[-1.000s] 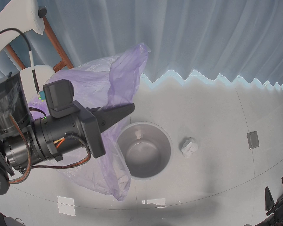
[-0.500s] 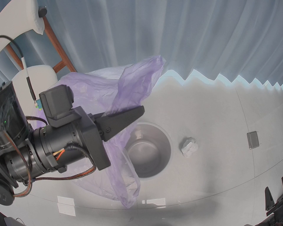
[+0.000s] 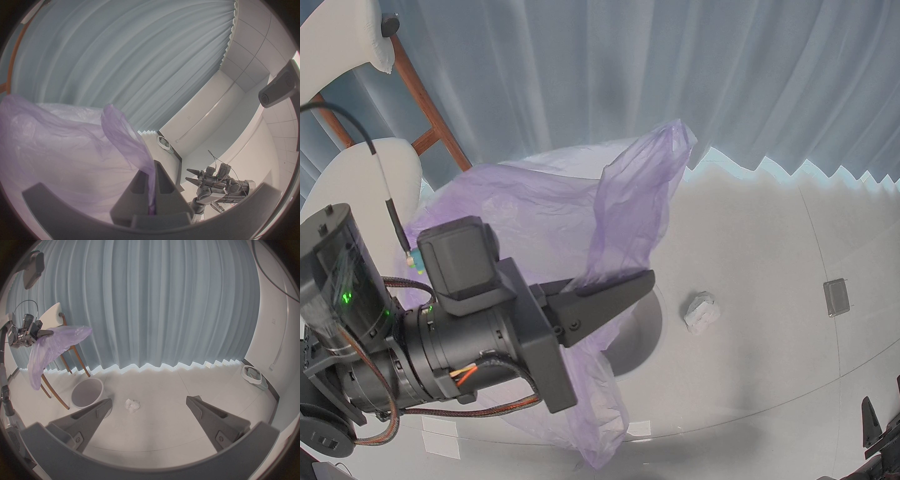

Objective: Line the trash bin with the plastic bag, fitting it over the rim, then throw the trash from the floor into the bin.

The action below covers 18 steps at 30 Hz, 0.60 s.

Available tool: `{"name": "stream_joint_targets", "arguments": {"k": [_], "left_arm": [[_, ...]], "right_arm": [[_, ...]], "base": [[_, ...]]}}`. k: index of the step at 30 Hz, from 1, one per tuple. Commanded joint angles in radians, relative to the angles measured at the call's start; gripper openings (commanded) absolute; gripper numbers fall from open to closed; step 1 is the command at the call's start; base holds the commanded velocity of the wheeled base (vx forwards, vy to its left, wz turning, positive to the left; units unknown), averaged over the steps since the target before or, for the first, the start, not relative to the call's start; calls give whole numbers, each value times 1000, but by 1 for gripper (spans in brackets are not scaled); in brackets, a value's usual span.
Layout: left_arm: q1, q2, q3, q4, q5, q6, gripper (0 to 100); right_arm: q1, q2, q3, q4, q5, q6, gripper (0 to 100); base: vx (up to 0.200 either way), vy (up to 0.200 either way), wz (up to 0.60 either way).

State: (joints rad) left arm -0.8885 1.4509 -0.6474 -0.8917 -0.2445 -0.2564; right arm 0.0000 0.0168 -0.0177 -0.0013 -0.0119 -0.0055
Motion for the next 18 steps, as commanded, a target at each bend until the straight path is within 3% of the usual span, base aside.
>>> {"name": "stream_joint_targets", "arguments": {"k": [1,9,18], "left_arm": [[-6,36,-35,-3,-21,-1,0],[-1,62,-60,-10,-61,-3,0],[13,126,-60,-156,-65,-6,0]], "right_arm": [[0,-17,18,0,0,-2,100],[0,-17,18,0,0,-1,100],[0,-17,18,0,0,-1,100]], "base": [[0,0,0],[0,0,0],[0,0,0]]}}
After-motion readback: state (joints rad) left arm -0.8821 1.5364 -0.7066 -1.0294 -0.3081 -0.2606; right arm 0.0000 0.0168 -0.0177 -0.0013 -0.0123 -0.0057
